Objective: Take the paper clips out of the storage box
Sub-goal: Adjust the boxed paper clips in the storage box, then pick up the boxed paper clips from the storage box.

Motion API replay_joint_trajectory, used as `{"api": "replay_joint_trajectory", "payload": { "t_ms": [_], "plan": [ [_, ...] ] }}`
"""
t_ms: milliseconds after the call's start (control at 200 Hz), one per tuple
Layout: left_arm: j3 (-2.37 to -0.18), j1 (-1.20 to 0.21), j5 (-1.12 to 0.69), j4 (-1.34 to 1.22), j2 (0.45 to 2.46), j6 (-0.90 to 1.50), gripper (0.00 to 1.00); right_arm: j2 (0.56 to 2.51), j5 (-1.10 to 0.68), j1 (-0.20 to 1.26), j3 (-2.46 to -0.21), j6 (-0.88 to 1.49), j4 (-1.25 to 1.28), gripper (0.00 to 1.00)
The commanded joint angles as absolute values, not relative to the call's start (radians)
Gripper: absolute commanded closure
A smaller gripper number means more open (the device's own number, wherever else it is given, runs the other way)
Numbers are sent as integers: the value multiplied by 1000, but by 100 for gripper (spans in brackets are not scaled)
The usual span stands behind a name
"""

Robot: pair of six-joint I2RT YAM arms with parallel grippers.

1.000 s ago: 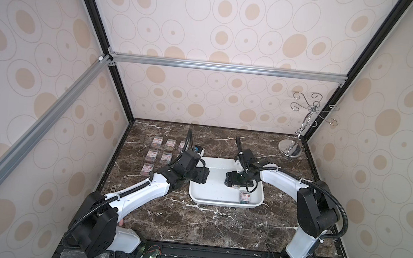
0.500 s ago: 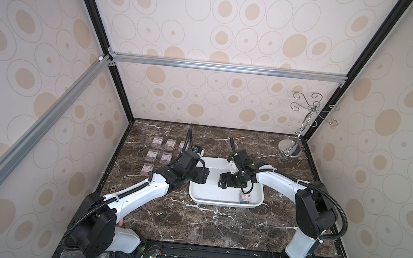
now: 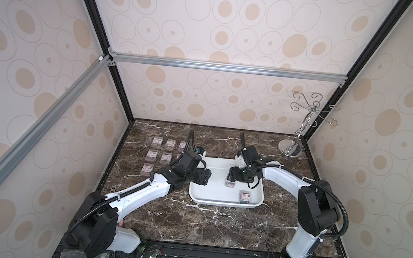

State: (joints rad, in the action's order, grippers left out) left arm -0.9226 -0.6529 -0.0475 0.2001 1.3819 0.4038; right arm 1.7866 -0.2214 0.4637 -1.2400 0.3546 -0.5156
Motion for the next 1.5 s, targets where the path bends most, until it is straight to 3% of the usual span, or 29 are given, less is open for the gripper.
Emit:
{"api": "replay_joint_trajectory", "payload": {
  "t_ms": [0,315,520,630,900,1105,1496],
  "plan": [
    [-969,-664,-67,188,1418,430,22,1812,-303,462,-1217,374,-477,31],
    [-1000,-681,-106,163,1496,473,23,1854,-328,463,-1185,420,-418,41],
    [-1021,-703,-94,174,1546,474,24,1860,-437,463,-1149,475,-322,46],
    [-1040,-715,-84,184,1575,470,24,1859,-511,463,-1141,500,-266,46],
    [-1169,-748,-24,251,1684,405,22,1756,-443,430,-1108,451,-327,44],
    [-1315,-748,-4,374,1792,233,18,1611,-425,333,-1043,393,-394,39],
    [-1509,-747,-96,471,2002,163,10,1438,-420,156,-938,333,-450,35]
  ]
}}
